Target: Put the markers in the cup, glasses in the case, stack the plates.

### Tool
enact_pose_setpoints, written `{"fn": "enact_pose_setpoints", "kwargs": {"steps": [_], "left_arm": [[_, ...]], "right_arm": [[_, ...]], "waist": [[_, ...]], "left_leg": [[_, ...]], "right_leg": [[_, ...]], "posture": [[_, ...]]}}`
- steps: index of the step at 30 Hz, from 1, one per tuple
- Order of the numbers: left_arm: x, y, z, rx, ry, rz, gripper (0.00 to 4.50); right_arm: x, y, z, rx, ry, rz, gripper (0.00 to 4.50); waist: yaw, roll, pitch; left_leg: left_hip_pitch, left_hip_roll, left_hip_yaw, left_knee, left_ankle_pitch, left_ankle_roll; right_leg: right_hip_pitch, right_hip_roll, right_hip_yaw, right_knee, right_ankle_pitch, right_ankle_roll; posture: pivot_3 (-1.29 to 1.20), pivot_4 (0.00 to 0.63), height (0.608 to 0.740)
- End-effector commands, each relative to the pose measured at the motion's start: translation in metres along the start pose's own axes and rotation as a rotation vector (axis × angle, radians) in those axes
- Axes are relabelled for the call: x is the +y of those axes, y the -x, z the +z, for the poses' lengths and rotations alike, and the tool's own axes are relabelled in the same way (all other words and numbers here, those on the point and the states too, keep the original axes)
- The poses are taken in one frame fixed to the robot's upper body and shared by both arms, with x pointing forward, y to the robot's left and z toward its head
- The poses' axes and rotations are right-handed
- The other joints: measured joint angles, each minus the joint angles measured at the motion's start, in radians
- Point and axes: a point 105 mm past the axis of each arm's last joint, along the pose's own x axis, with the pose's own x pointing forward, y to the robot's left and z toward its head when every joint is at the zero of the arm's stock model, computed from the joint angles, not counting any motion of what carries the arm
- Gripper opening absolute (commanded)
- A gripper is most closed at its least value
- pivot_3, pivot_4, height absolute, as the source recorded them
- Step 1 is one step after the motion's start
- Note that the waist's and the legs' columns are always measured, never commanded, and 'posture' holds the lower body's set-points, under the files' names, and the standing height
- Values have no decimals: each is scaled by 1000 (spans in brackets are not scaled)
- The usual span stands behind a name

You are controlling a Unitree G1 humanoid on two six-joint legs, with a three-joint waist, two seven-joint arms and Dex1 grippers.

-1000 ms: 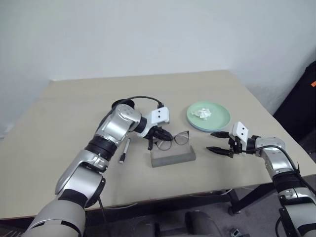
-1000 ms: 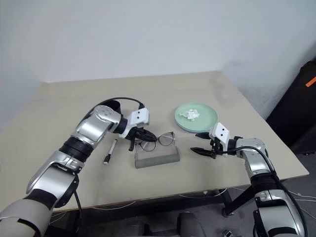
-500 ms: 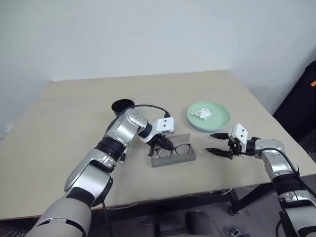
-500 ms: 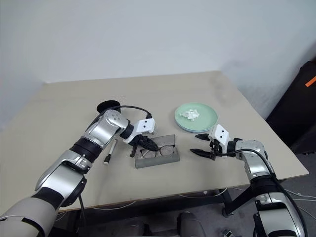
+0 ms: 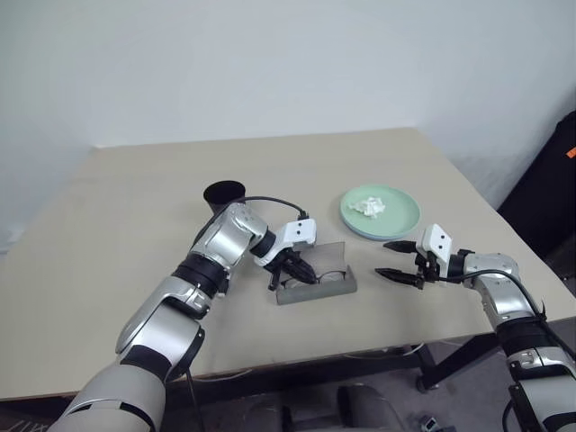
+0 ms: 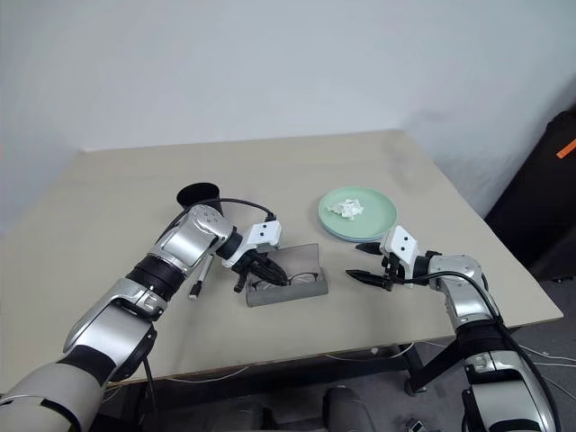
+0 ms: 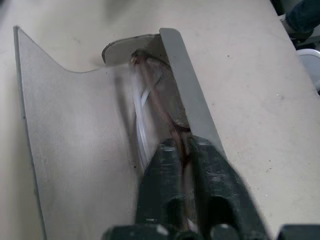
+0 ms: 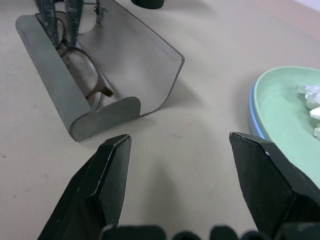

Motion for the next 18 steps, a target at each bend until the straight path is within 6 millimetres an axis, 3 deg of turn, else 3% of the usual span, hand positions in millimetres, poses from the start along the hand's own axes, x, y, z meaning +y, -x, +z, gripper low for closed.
{"fn": "enact_pose_setpoints", "kwargs": {"steps": [1,2,8,12,15,18], "left_arm": [[7,8,16,-56,-29,55,1615],[9,9,20,-75,-25,67,1911],[21,15,46,-182,-61,151,1911],[41,27,63,-230,-79,277,1911],[54,37,65,-256,-69,359,1277],[67,45,65,-271,-61,449,251]], "right_arm": [[-6,0,12,-31,39,-10,3399],[-6,0,12,-30,38,-8,3399],[-6,-1,13,-31,38,-2,3399],[-7,-1,14,-31,42,-3,3399],[-7,0,15,-32,47,-2,3399],[-7,2,21,-52,57,7,3399]], "waist": [[0,0,0],[0,0,0],[0,0,0],[0,-1,0],[-1,-1,0],[0,-1,0]], "left_leg": [[0,0,0,0,0,0],[0,0,0,0,0,0],[0,0,0,0,0,0],[0,0,0,1,0,0],[0,0,0,1,0,0],[0,1,0,1,0,0]], "right_leg": [[0,0,0,0,0,0],[0,0,0,0,0,0],[0,0,0,0,0,0],[0,0,0,0,0,0],[1,1,0,0,0,0],[1,2,1,0,0,0]], "posture": [[0,0,740],[0,0,740],[0,0,740],[0,0,740],[0,0,740],[0,0,740]]}}
